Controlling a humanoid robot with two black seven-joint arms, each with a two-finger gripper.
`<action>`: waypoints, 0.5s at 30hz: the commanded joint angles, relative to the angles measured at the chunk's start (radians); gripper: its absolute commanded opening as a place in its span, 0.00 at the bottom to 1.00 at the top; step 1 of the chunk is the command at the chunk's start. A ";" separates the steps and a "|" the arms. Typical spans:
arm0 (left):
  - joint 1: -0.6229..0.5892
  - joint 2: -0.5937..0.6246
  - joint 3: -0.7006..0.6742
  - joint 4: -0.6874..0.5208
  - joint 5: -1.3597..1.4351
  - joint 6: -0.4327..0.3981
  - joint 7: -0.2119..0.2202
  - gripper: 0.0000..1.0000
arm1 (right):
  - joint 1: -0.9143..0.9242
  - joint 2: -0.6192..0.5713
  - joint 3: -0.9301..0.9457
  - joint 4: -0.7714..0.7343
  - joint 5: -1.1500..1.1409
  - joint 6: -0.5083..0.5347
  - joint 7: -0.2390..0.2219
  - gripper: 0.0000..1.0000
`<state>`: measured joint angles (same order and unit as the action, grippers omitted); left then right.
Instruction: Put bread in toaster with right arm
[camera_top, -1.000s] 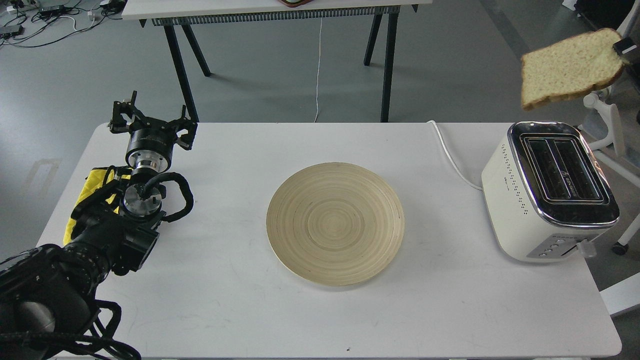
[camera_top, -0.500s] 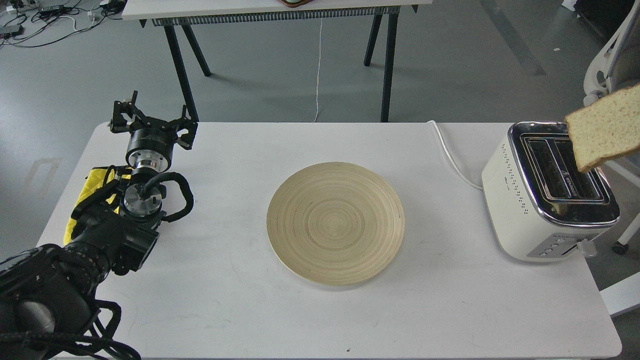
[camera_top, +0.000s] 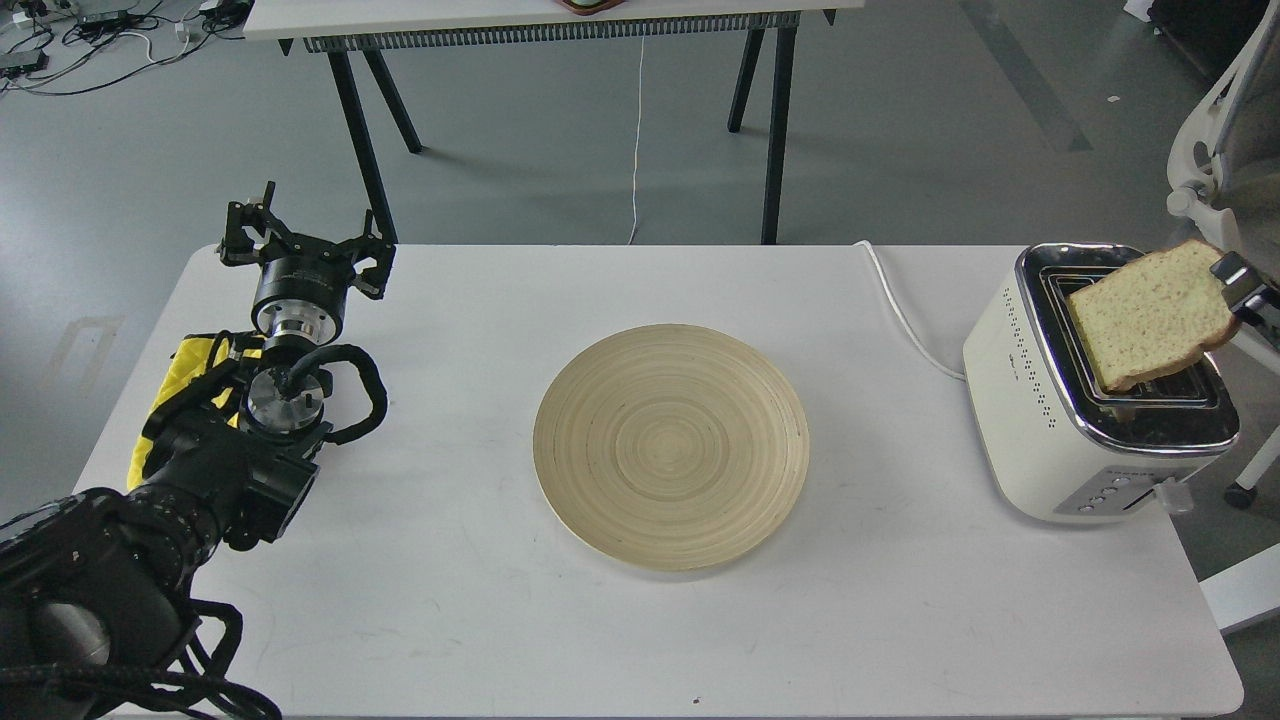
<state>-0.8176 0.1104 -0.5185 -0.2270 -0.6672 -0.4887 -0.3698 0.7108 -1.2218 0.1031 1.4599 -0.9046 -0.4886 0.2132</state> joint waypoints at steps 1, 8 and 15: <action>0.000 0.000 0.000 0.000 0.000 0.000 0.000 1.00 | -0.001 0.025 -0.003 -0.001 0.003 0.000 0.000 0.35; 0.000 0.000 0.000 0.000 0.000 0.000 0.000 1.00 | 0.002 0.039 0.050 0.011 0.010 0.000 -0.001 0.83; 0.000 0.000 0.000 0.000 0.001 0.000 0.000 1.00 | 0.015 0.070 0.223 0.022 0.021 0.000 -0.014 1.00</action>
<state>-0.8175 0.1105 -0.5185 -0.2270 -0.6673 -0.4887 -0.3697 0.7225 -1.1820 0.2397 1.4805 -0.8879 -0.4887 0.2014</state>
